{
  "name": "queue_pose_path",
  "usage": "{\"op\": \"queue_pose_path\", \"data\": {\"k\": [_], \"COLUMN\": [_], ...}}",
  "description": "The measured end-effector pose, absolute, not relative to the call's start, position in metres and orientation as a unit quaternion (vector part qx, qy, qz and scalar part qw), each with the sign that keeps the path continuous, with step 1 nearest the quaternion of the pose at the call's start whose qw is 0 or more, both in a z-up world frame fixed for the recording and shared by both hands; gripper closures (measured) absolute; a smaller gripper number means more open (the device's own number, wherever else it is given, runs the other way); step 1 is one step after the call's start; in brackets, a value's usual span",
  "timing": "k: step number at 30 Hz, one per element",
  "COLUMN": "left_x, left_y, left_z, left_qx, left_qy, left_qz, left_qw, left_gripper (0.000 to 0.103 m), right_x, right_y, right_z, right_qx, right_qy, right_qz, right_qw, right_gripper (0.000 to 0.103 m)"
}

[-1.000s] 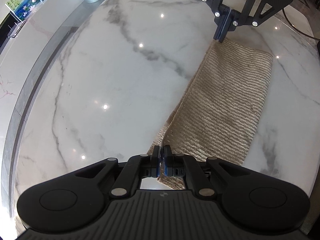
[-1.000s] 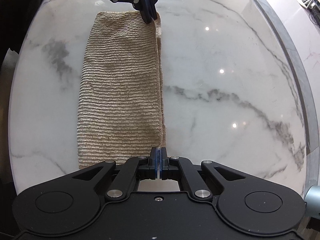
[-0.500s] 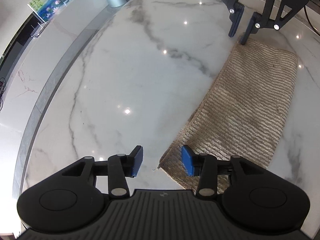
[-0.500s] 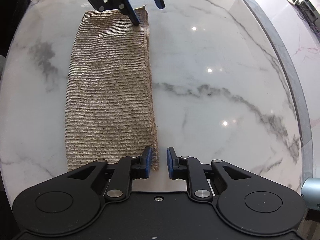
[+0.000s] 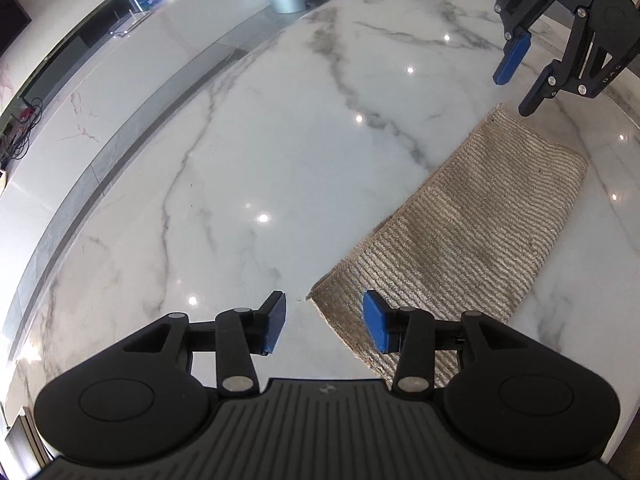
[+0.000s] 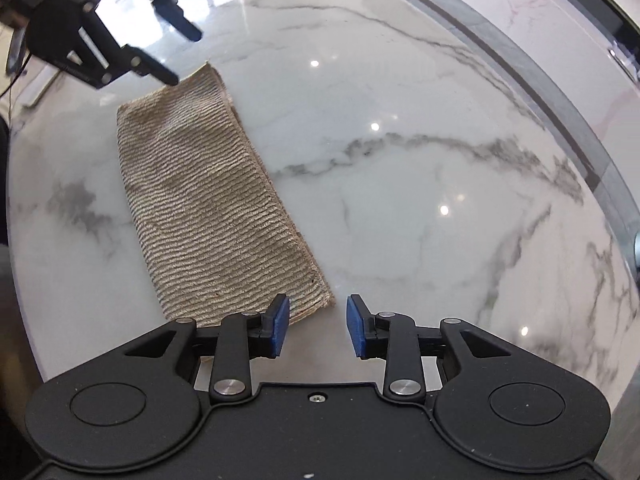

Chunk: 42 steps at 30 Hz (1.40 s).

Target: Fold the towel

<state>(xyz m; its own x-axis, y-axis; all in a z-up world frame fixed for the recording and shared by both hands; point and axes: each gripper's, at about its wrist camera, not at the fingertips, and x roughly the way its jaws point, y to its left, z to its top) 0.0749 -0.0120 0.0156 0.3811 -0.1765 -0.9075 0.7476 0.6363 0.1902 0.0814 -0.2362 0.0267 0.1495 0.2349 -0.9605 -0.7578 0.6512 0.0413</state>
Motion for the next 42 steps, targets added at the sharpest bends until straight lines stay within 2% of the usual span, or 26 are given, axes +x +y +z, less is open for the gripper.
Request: {"op": "queue_pose_path", "data": {"k": [4,7,18,24,36,41,42], "left_x": [0.059,0.038,0.006,0.002,0.005,0.005,0.005], "left_y": [-0.006,-0.002,0.018,0.031,0.026,0.028,0.028], "left_z": [0.023,0.027,0.012,0.004,-0.008,-0.019,-0.020], "left_qx": [0.276,0.242,0.144,0.097,0.070,0.061,0.061], "left_qy": [0.464,0.453,0.456,0.451,0.459,0.468,0.470], "left_qz": [-0.289,-0.271,-0.170,-0.159,-0.182,-0.178,-0.178], "left_qw": [0.791,0.814,0.861,0.873,0.867,0.863,0.863], "left_gripper": [0.062,0.062,0.062,0.069,0.082,0.083,0.083], "right_x": [0.073,0.062,0.004,-0.007,-0.008,-0.007,-0.007], "right_y": [-0.250,-0.267,-0.301,-0.296,-0.289,-0.287,-0.287], "right_z": [0.031,0.031,0.006,-0.003,-0.016,-0.023,-0.024], "right_qx": [-0.132,-0.016,0.246,0.275,0.284,0.302,0.304], "right_qy": [0.577,0.591,0.573,0.561,0.568,0.566,0.565], "right_qz": [0.301,0.262,0.142,0.105,0.070,0.064,0.062], "right_qw": [0.747,0.762,0.769,0.774,0.769,0.764,0.765], "right_gripper": [0.072,0.072,0.069,0.069,0.069,0.069,0.072]}}
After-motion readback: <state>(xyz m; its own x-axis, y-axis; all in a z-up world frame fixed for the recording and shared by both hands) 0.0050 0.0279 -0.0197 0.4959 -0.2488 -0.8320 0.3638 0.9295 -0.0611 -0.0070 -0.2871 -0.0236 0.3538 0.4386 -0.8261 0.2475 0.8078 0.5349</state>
